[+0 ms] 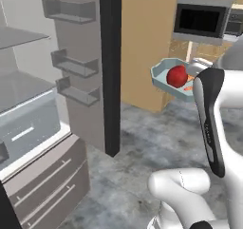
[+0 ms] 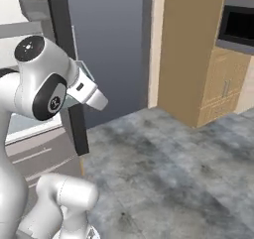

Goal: Place the tupperware containing the shrimp and onion meal in the microwave. Close the microwave door and press the start button to reheat the meal.

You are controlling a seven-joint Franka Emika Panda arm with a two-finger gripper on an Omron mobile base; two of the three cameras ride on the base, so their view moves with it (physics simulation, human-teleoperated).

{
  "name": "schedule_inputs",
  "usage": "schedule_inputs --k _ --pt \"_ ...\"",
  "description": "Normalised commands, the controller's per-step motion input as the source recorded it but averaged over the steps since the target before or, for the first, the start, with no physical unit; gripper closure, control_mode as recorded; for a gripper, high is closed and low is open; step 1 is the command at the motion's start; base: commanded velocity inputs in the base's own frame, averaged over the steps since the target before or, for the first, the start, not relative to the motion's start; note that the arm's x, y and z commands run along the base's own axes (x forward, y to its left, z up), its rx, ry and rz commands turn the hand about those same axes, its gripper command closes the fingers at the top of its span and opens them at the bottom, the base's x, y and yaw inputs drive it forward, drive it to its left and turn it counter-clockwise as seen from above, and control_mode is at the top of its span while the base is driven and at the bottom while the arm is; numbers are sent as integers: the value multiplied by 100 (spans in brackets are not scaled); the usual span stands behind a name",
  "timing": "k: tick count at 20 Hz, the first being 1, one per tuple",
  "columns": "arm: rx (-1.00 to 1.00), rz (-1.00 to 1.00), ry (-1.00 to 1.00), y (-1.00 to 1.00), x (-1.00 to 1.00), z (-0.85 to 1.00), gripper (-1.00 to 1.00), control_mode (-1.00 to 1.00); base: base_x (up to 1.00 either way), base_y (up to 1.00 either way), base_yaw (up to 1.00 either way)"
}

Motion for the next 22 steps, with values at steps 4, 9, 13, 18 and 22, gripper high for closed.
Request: schedule_inputs --k 4,9,13,18,22 --pt "0 0 0 0 0 0 100 100 0 0 -78" --pt "0 0 0 0 0 0 100 100 11 0 -77" --pt "0 0 0 0 0 0 100 100 49 0 -66" --pt "0 0 0 0 0 0 100 100 88 0 -49" --pt "0 0 0 0 0 0 100 100 100 11 -37"
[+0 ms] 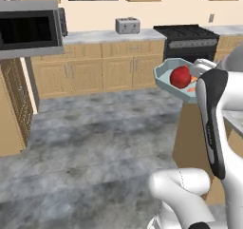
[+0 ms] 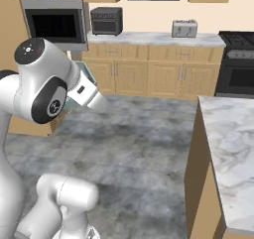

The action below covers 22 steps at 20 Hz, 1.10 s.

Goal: Place the tupperware containing the shrimp and onion meal in the microwave. Close the microwave door and press the start button to reheat the meal.

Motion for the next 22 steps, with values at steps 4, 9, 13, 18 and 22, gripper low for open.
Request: schedule_inputs --k 4,9,13,18,22 --pt "0 0 0 0 0 0 100 100 100 22 -23" --pt "0 0 0 0 0 0 100 100 100 28 -9" --pt "0 0 0 0 0 0 100 100 100 21 2" --pt "0 0 0 0 0 0 100 100 100 11 13" --pt "0 0 0 0 0 0 100 100 100 7 17"
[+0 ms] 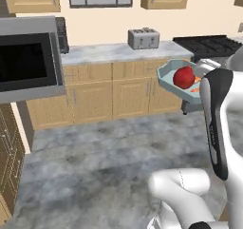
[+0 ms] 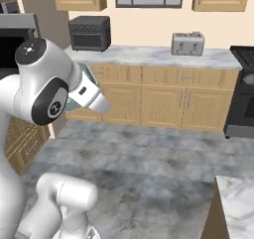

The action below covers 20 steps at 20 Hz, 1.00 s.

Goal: Place the tupperware containing the shrimp and onion meal in the microwave. Close the microwave door and press the start button to reheat the meal.

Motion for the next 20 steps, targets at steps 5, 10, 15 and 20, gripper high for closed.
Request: schedule_inputs --k 5,10,15,20 --pt "0 0 0 0 0 0 100 100 100 16 22" --pt "0 0 0 0 0 0 100 100 100 5 32" --pt "0 0 0 0 0 0 100 100 100 0 44" --pt "0 0 0 0 0 0 100 100 100 0 50"
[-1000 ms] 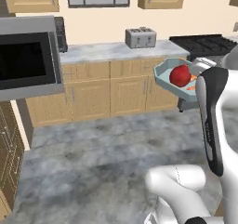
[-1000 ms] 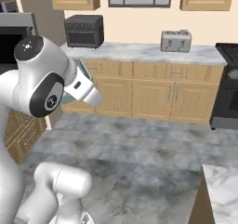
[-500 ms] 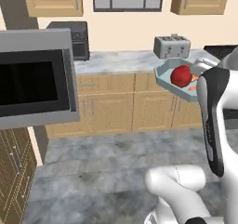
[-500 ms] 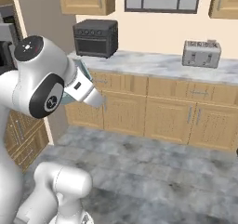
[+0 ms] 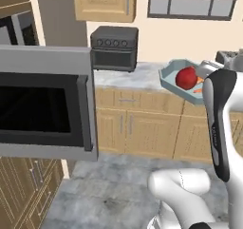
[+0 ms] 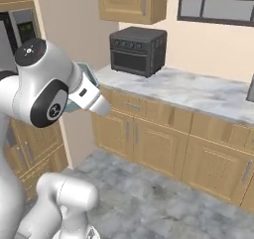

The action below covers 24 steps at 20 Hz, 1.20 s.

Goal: Place the tupperware containing the shrimp and onion meal in the microwave. Close the microwave door and press the start button to reheat the meal.

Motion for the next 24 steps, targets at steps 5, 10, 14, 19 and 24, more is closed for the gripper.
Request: schedule_inputs --k 5,10,14,19,24 --pt "0 0 0 0 0 0 100 100 100 0 59" --pt "0 0 0 0 0 0 100 100 100 0 67" --pt "0 0 0 0 0 0 100 100 97 0 69" --pt "0 0 0 0 0 0 100 100 71 0 71" --pt "0 0 0 0 0 0 100 100 18 0 68"
